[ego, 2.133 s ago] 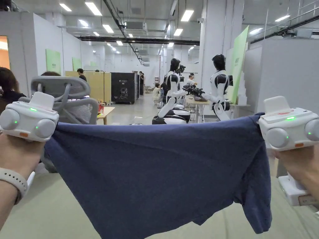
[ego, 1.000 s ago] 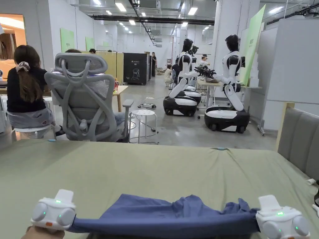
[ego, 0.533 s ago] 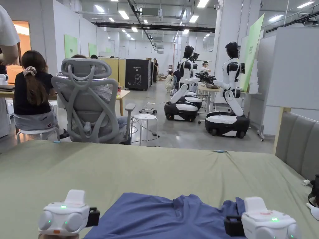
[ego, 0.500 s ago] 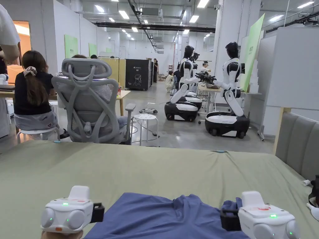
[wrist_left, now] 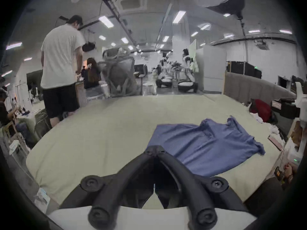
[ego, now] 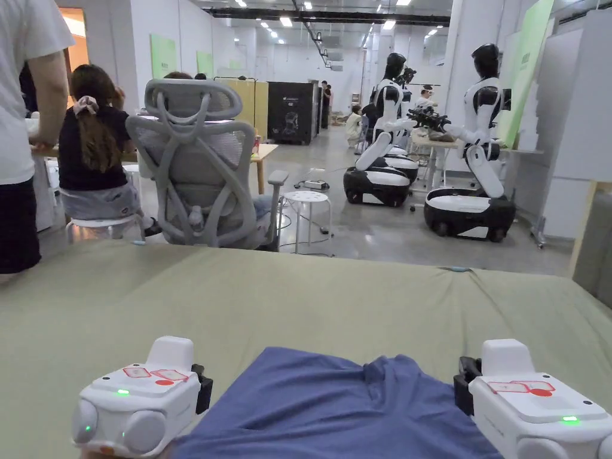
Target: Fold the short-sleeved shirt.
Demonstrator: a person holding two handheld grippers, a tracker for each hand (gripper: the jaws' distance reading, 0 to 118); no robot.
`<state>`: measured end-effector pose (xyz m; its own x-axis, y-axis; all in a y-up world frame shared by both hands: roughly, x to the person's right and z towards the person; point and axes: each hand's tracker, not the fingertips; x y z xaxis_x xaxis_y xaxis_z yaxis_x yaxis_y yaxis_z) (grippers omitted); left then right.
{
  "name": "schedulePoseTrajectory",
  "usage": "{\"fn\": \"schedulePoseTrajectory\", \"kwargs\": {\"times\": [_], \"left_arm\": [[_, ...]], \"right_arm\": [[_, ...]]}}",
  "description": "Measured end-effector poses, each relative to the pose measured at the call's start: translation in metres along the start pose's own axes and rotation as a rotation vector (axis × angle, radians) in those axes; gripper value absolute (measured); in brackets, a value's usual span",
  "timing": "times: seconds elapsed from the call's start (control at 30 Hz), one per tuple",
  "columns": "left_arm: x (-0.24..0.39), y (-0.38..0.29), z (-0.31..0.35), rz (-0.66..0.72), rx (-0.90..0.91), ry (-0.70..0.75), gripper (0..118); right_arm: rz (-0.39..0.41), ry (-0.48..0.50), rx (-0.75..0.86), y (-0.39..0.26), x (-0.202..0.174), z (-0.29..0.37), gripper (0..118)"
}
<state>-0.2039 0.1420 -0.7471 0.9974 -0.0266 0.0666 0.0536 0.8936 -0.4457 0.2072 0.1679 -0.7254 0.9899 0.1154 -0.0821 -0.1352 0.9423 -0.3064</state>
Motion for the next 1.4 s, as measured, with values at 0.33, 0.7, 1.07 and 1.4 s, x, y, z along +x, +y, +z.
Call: {"fn": "schedulePoseTrajectory", "kwargs": {"times": [0.33, 0.7, 1.07, 1.4], "left_arm": [[-0.085, -0.046, -0.098, 0.161, -0.301, -0.006, 19], [-0.074, -0.084, -0.159, 0.090, -0.445, 0.001, 26], [-0.054, -0.023, -0.104, -0.019, -0.287, -0.020, 0], [-0.048, -0.031, -0.117, -0.016, -0.321, -0.017, 0]], "right_arm": [[0.002, 0.033, -0.093, -0.016, 0.002, -0.065, 0], [0.027, -0.052, -0.200, -0.026, 0.059, -0.119, 0], [-0.012, 0.086, -0.453, -0.006, 0.087, -0.304, 0], [-0.007, 0.076, -0.597, -0.059, 0.060, -0.408, 100]]}}
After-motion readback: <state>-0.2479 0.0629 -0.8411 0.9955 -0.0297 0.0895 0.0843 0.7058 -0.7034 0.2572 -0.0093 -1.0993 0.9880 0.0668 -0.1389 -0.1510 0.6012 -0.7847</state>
